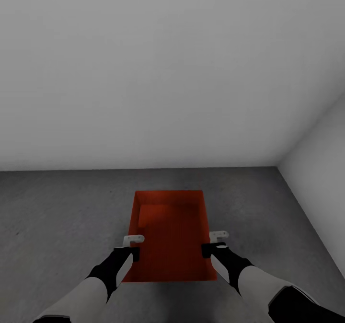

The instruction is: Move the two storage containers from the living room to the garage. In the garage, place one container on the floor and stack the other container on top of it (either order is fine).

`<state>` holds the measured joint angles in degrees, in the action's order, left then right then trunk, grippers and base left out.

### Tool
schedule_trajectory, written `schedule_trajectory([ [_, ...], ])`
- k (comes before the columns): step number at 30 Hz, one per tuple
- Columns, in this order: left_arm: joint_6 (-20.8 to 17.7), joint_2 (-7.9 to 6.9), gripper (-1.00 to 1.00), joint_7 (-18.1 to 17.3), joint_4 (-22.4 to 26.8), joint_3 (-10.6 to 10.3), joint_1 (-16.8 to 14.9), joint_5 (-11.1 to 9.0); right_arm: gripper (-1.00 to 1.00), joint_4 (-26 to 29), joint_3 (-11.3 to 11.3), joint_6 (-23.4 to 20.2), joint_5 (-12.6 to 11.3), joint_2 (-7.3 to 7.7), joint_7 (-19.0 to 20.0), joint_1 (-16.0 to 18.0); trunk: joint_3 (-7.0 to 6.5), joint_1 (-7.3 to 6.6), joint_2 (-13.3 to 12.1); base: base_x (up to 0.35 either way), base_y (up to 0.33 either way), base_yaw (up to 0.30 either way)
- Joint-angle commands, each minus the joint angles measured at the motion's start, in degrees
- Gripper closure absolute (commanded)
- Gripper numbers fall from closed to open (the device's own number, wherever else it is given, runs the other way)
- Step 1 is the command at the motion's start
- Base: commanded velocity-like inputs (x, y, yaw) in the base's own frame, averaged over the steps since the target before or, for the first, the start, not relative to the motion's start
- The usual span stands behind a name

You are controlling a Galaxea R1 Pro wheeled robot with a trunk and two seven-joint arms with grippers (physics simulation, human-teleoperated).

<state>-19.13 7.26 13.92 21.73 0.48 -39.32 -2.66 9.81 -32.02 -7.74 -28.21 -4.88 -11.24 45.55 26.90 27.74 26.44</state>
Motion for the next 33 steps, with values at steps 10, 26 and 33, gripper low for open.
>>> schedule_trajectory([
  [10, -0.29, -1.82, 1.00, 0.40, -0.11, -0.37, 0.03, -1.11, 1.00, 0.30, -0.50, 1.32, 0.35, 0.76, -0.36, 0.08, 0.07, 0.02, 0.08, 0.000, 0.000, 0.000],
  [26, -0.29, -1.82, 1.00, 0.40, -0.11, -0.39, 0.03, -1.12, 1.00, 0.30, -0.50, 1.32, 0.35, 0.75, -0.36, 0.06, 0.07, 0.02, 0.08, 0.000, 0.000, 0.000],
  [33, -0.29, -1.82, 1.00, 0.40, -0.11, -0.42, 0.03, -1.12, 1.00, 0.30, -0.50, 1.32, 0.35, 0.75, -0.36, 0.06, 0.07, 0.02, 0.08, 0.000, 0.000, 0.000],
])
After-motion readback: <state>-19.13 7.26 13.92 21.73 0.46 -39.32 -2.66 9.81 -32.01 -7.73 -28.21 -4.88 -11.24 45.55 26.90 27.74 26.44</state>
